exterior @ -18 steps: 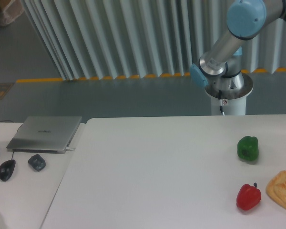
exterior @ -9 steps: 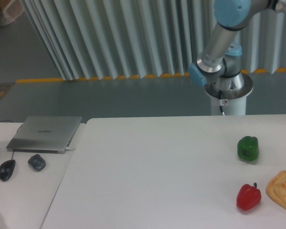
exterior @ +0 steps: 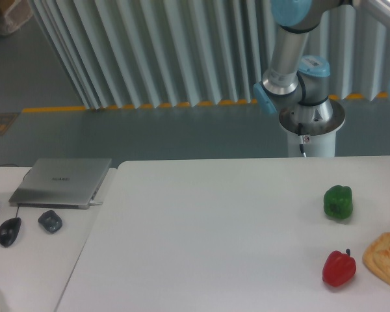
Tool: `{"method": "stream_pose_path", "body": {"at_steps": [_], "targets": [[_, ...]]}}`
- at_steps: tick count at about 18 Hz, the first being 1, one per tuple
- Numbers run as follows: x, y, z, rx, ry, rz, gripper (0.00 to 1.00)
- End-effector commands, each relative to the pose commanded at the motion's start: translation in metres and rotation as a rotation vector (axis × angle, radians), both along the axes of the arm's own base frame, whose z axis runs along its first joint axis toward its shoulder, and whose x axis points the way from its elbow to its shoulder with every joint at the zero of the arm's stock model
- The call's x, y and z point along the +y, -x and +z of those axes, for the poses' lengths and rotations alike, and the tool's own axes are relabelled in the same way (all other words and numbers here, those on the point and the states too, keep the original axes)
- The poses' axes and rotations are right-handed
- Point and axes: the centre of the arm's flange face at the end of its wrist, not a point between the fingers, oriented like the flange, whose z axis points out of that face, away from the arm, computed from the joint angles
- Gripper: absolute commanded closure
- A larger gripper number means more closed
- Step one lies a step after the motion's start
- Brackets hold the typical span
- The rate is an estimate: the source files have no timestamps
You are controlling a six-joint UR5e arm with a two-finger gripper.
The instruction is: Place the yellow pepper on the table
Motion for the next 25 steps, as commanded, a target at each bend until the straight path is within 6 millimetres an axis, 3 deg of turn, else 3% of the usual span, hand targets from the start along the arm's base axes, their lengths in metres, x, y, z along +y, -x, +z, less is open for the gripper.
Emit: {"method": "stream_pose_path", "body": {"at_steps": [3, 11, 19, 21, 25], "targets": [[0.035, -0.054, -0.010, -0.032, 0.022, -0.030, 0.63], [0.096, -0.172, -0.044, -0.021, 0.118, -0.020, 0.63], [0.121, -0.223, -0.058, 0.025, 0.154, -0.030, 0.63], [0.122, -0.225, -0.072, 0.039, 0.177, -0.034, 0.62], [0.119, -0.227, -0.079, 0.060, 0.193, -0.024, 0.61]]}}
